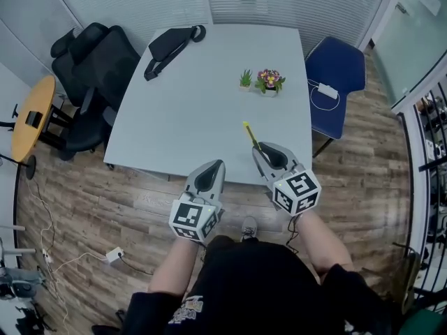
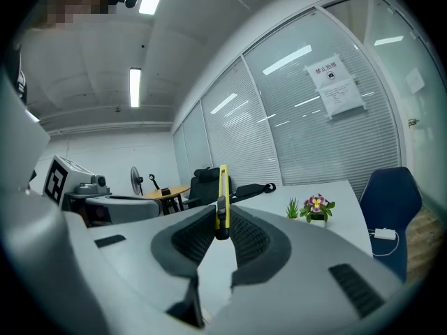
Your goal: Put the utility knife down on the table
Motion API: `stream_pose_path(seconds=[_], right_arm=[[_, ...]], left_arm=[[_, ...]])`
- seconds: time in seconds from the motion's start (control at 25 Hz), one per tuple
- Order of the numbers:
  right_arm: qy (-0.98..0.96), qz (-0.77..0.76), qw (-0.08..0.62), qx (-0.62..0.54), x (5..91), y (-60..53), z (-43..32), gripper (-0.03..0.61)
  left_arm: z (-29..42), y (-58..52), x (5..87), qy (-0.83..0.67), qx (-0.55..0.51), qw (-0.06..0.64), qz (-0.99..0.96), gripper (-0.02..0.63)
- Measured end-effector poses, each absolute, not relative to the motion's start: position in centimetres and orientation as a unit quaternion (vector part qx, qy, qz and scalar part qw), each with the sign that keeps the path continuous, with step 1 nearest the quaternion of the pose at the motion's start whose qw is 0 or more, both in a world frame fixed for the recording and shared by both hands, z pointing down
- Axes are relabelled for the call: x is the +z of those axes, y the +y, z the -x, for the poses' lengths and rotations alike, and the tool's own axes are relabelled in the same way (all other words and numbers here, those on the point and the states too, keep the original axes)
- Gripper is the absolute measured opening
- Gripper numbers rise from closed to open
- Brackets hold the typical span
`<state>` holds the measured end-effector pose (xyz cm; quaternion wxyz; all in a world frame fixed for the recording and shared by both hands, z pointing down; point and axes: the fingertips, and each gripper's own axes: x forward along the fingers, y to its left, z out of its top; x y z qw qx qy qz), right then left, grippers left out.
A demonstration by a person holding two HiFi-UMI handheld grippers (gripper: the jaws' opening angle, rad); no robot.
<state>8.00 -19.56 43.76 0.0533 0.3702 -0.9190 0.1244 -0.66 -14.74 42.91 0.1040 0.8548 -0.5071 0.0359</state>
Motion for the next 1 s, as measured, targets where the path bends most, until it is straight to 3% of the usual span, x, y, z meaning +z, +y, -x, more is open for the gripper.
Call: stream_pose_path(seconds=[1.0], right_arm=[[-0.9, -0.399, 0.093, 0.149, 48.2, -28.1, -5.4, 0.064]], left_arm=[[2.2, -23.4, 45.9, -0.455, 0.068, 0.107, -0.881, 0.005]])
